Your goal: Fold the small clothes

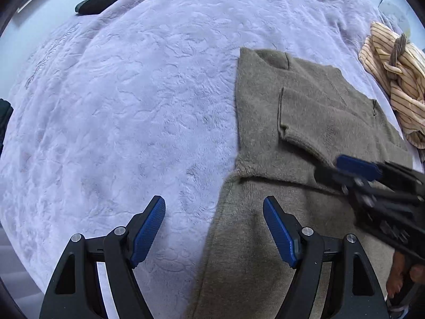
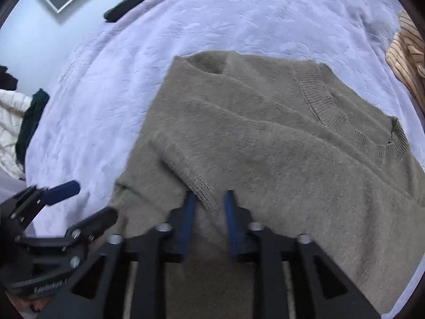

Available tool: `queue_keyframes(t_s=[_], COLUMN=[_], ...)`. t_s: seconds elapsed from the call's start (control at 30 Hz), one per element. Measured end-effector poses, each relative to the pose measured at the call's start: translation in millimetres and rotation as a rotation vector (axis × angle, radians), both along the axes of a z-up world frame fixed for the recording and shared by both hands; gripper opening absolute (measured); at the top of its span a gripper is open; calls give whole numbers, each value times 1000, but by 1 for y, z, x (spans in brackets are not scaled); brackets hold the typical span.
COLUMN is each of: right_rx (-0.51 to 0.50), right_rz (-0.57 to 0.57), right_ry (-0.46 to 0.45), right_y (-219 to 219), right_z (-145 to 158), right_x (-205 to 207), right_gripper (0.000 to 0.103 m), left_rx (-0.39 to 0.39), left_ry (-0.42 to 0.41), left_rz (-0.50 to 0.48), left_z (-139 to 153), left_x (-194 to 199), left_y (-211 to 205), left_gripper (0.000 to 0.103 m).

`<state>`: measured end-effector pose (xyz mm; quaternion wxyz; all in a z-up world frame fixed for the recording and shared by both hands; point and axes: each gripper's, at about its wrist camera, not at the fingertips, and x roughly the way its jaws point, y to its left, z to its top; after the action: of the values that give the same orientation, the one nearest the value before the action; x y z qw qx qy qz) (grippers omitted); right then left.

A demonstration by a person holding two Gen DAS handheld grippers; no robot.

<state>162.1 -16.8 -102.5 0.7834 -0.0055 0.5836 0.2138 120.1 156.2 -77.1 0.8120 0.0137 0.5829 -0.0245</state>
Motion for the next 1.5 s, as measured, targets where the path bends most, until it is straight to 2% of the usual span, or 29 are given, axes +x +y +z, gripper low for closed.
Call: queue_keyframes(t_s=[0.03, 0.1, 0.23, 0.27, 0.3, 0.4, 0.47, 0.57, 0.6, 0.63, 0.7, 0.83, 0.9, 1.0, 1.07, 1.33, 1.5], right_rx=[25, 82, 146, 166, 204, 237, 217, 128, 118, 133, 154, 130, 129, 153, 152, 157, 181], right_rz=[-3, -30, -261, -340, -444, -610, -657, -726, -743, -753, -759, -726, -724, -722, -718, -704, -692], right_ry=[7, 5, 9, 27, 54, 112, 127, 186, 201, 205, 198, 199, 216, 239, 252, 296, 314], right_y=[-4, -23, -109, -137, -171, -234, -260, -283, -291, -296, -300, -284, -281, -273, -267, -252, -242], right_z=[6, 21, 37, 36, 32, 17, 7, -23, -29, -32, -29, -20, -16, -10, -8, 2, 1], right_x=[-4, -12, -25, -28, -28, -37, -43, -54, -59, -64, -73, -79, -88, -105, -116, -178, -204], right_gripper=[57, 57, 57, 55, 49, 44, 44, 43, 42, 42, 43, 48, 55, 57, 64, 71, 78], left_rx=[-4, -18, -60, -70, -76, -81, -61, 44, 41, 18, 19, 67, 55, 37, 44, 26, 33], left_ry=[-3, -16, -41, -45, -51, -47, -24, 54, 76, 64, 70, 86, 112, 138, 147, 199, 204], left_rz=[-2, -11, -66, -84, -106, -164, -185, -182, -185, -184, -206, -242, -241, -266, -293, -340, -334], left_z=[3, 12, 25, 27, 27, 18, 3, -29, -36, -35, -31, -22, -19, -15, -12, -6, 2], left_x=[1, 6, 22, 27, 34, 52, 62, 70, 69, 64, 56, 37, 28, 8, -7, -56, -80], left_y=[0, -2, -26, -34, -48, -85, -103, -110, -108, -103, -101, -98, -97, -101, -108, -131, -126], left_gripper=[77, 77, 77, 77, 77, 77, 77, 77, 77, 77, 77, 77, 77, 77, 77, 77, 77])
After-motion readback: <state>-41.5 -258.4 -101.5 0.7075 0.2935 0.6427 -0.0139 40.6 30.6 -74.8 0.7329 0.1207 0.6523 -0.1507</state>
